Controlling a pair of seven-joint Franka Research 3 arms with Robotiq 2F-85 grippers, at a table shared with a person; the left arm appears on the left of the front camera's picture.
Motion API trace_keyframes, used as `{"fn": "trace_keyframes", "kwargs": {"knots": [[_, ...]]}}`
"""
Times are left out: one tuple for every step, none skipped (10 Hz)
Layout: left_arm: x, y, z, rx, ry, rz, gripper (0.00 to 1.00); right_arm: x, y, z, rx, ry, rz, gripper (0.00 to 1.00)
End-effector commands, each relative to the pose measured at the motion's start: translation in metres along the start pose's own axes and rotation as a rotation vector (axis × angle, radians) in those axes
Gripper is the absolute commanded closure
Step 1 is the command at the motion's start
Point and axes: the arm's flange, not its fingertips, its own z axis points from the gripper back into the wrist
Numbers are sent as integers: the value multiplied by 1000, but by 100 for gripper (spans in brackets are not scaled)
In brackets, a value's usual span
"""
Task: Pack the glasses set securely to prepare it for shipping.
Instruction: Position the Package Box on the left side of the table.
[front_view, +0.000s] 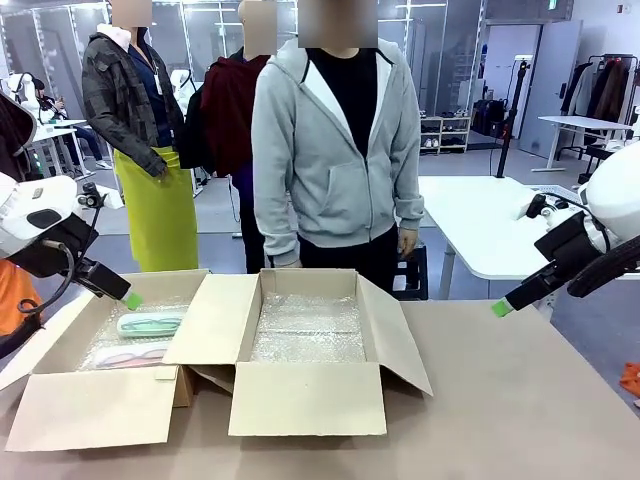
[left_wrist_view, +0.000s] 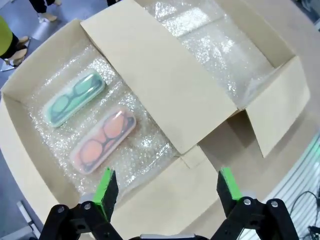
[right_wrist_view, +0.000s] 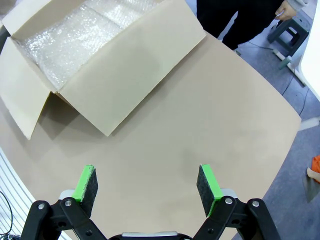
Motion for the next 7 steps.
{"fn": "trace_keyframes", "kwargs": {"knots": [[1,-1,5,3,-9,-3,0,0,5,-1,-17,1,-21,0],[1,-1,5,3,-9,-3,0,0,5,-1,-17,1,-21,0],[1,-1,5,3,-9,-3,0,0,5,-1,-17,1,-21,0],[1,-1,5,3,-9,-3,0,0,5,-1,-17,1,-21,0],[1,-1,5,3,-9,-3,0,0,5,-1,-17,1,-21,0],[1,-1,5,3,-9,-3,0,0,5,-1,-17,1,-21,0],[1,-1,5,3,-9,-3,0,0,5,-1,-17,1,-21,0]]}}
